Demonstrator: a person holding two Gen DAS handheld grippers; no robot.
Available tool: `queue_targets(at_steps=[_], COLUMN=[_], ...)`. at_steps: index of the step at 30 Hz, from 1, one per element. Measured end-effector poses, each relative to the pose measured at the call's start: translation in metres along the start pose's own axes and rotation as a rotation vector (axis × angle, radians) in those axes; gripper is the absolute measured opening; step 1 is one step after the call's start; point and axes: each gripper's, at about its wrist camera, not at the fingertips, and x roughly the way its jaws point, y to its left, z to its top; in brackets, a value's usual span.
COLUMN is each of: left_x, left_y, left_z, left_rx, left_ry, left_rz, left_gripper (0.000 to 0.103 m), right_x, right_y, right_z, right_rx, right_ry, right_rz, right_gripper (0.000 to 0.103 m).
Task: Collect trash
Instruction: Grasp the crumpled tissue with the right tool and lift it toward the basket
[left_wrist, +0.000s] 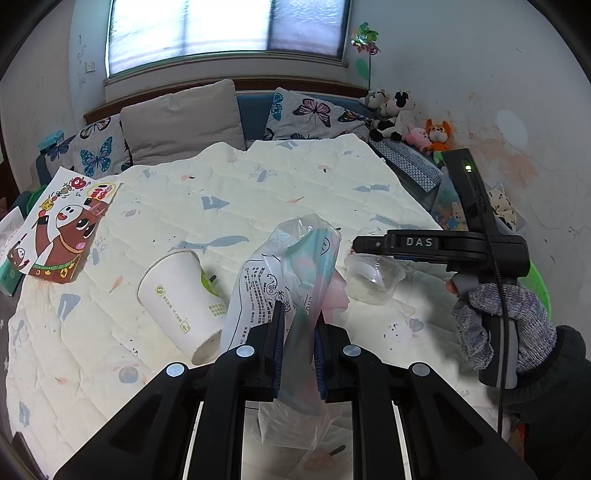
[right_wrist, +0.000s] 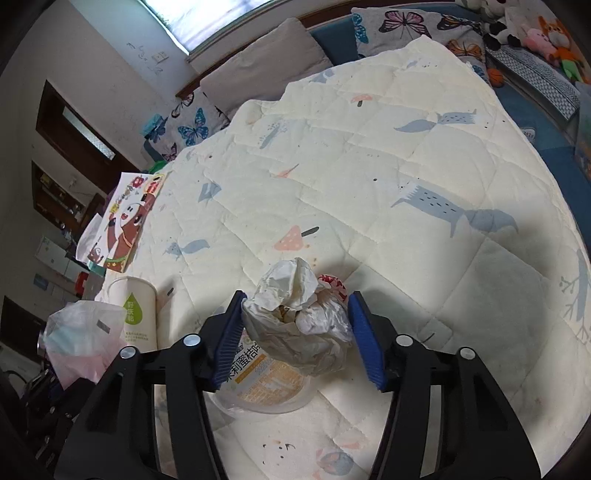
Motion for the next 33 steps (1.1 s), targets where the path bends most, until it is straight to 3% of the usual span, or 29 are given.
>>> queue_targets(at_steps=[17, 33], left_x=[-0.01, -0.009], left_y=[-0.027, -0.104], left_z=[0.001, 0.007], left_rx=[0.035, 0.133], left_ry=[-0.013, -0.005], left_rz=[-0.036, -0.128], left_gripper=[0.014, 0.014], right_x=[-0.076, -0.169], right_y=[-0.004, -0.076], right_z=[-0.021, -0.074], right_rx=[-0.02, 0.071], right_ry=[-0.138, -0.237], right_rz=[-0.014, -0.128], right_gripper=[0.05, 0.05])
